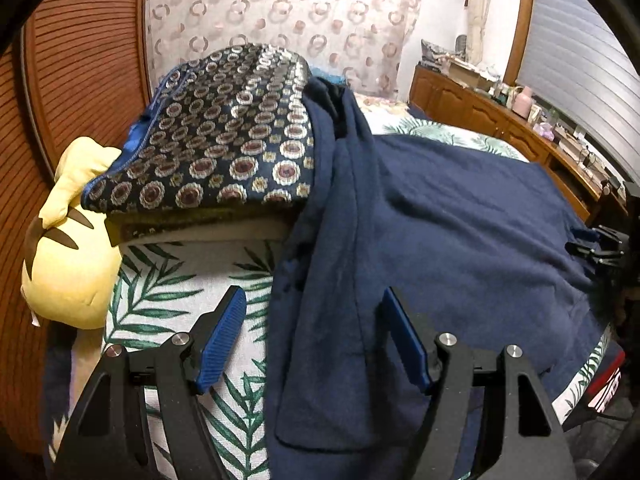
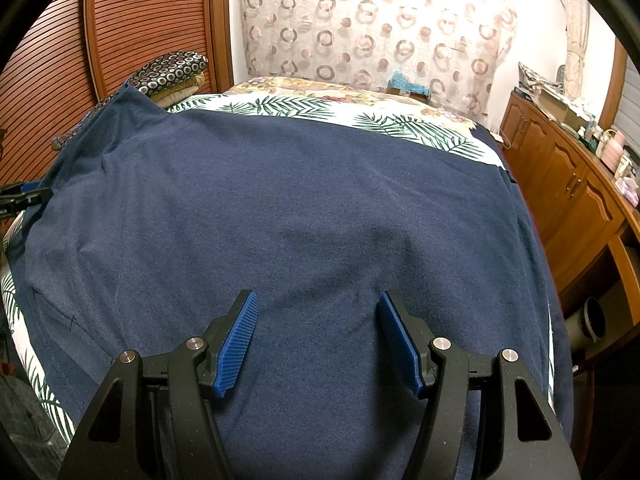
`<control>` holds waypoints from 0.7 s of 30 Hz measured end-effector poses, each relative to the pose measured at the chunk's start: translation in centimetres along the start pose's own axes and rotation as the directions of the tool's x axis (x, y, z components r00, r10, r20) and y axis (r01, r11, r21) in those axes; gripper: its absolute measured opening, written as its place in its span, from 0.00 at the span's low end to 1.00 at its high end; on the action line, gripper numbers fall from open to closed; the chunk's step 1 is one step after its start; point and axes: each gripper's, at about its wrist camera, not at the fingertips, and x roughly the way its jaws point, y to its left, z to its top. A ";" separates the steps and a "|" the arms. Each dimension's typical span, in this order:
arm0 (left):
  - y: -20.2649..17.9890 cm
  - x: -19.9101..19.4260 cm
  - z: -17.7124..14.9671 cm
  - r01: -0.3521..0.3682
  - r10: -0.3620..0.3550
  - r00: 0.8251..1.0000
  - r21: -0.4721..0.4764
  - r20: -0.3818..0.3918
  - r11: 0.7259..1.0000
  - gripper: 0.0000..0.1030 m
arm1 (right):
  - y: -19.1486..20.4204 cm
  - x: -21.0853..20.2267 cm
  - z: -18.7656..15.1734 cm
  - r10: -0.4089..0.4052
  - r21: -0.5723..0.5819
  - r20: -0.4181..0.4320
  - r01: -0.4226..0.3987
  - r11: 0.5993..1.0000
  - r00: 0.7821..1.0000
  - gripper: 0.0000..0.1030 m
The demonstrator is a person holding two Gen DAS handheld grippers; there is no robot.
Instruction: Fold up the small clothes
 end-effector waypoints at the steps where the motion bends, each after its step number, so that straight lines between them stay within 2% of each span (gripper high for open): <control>1: 0.0 0.0 0.1 -0.001 0.001 1.000 0.001 0.001 1.000 0.70 | 0.0 0.0 0.0 0.000 0.000 0.000 0.000 1.000 1.000 0.63; 4: 0.1 0.0 0.3 0.001 -0.001 1.000 0.006 0.003 1.000 0.64 | 0.0 0.0 0.0 0.000 0.000 0.000 0.000 1.000 1.000 0.63; 8: 0.2 0.8 0.6 0.005 -0.005 1.000 0.018 -0.023 1.000 0.51 | 0.0 0.0 0.0 0.000 0.000 0.000 0.000 1.000 1.000 0.63; 10: 0.2 1.2 0.6 0.033 -0.033 0.999 0.012 -0.042 0.999 0.41 | 0.0 0.0 0.0 0.000 0.000 0.000 0.000 1.000 1.000 0.63; 12: 0.2 1.3 0.6 0.092 -0.092 0.994 0.001 -0.053 0.996 0.15 | 0.0 0.0 0.0 0.000 0.000 0.000 0.000 1.000 1.000 0.63; 13: 0.0 1.1 0.7 0.108 -0.108 0.993 0.004 -0.053 0.994 0.10 | 0.0 0.0 0.0 0.000 -0.001 0.000 0.000 1.000 1.000 0.63; 15: -0.9 0.2 0.9 0.137 -0.136 0.990 0.017 -0.031 0.990 0.07 | 0.0 0.0 0.0 0.001 -0.001 0.000 -0.001 1.000 1.000 0.63; 21: -3.8 -2.2 3.1 0.194 -0.197 0.980 0.065 0.038 0.979 0.07 | 0.0 0.0 -0.1 0.000 0.000 0.001 0.000 1.000 1.000 0.63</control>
